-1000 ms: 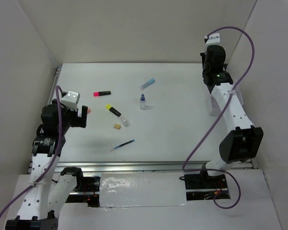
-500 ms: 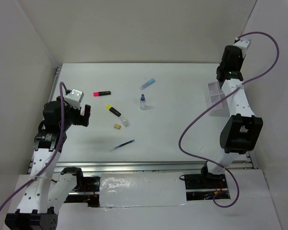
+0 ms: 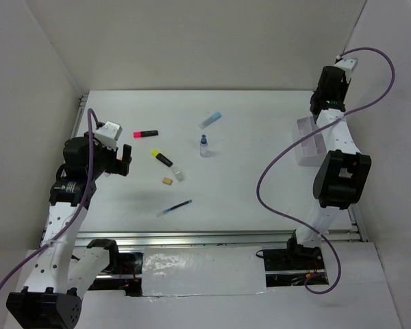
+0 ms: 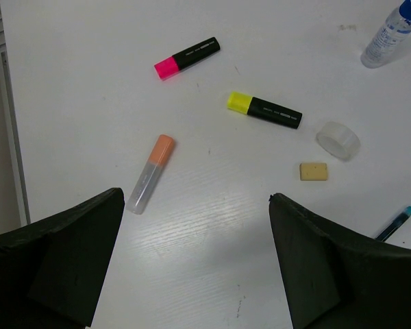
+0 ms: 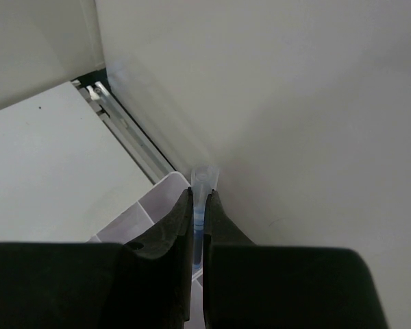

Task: Sort the stationery into containers
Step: Place the stationery into the container

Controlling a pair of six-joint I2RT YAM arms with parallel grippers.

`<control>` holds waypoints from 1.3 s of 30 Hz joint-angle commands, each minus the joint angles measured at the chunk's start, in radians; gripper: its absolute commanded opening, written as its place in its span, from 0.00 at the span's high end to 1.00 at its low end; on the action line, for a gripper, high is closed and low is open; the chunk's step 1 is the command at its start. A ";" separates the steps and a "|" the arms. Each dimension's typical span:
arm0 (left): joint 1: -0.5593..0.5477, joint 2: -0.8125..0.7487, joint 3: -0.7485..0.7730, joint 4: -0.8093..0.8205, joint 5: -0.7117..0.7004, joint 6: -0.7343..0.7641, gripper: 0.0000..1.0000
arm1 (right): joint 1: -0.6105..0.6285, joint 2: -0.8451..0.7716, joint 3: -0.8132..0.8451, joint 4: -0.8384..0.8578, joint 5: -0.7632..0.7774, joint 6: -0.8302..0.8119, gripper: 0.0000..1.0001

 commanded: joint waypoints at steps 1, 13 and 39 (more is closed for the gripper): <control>-0.001 -0.010 0.038 0.044 0.013 0.021 0.01 | -0.013 0.019 0.070 0.064 0.024 -0.006 1.00; 0.000 -0.038 0.021 0.033 -0.009 0.027 0.01 | 0.000 0.071 0.070 0.116 0.122 -0.018 1.00; 0.000 -0.074 0.018 -0.091 0.158 0.175 0.01 | 0.023 -0.003 -0.047 0.176 0.014 0.022 0.49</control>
